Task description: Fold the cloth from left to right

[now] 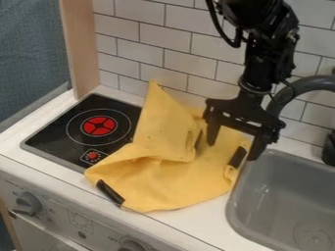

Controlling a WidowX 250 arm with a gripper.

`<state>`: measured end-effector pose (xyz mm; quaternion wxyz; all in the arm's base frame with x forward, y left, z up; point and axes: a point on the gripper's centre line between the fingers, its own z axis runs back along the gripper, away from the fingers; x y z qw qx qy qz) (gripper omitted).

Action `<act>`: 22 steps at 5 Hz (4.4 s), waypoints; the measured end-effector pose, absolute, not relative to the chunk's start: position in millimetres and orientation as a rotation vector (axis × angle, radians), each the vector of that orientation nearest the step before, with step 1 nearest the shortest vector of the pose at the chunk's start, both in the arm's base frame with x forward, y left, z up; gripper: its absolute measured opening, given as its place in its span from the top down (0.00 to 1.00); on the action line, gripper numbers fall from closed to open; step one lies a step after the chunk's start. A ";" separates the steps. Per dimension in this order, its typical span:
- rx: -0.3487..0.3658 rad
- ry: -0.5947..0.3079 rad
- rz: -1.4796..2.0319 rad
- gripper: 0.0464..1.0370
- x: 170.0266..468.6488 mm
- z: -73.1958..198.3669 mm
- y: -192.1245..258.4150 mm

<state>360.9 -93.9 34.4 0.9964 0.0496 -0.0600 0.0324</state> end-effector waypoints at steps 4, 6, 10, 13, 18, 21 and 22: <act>-0.004 -0.090 0.032 0.04 371.2 5.1 -97.4; -0.008 -0.071 0.081 0.29 372.9 -1.3 -85.0; -0.013 -0.044 0.098 0.98 377.0 -9.2 -87.1; -0.065 -0.087 0.130 0.99 372.1 12.9 -64.1; -0.110 -0.154 0.246 0.99 344.9 42.2 37.2; -0.120 -0.067 0.255 0.53 334.3 26.3 62.5; -0.124 -0.066 0.268 0.23 334.0 26.4 62.9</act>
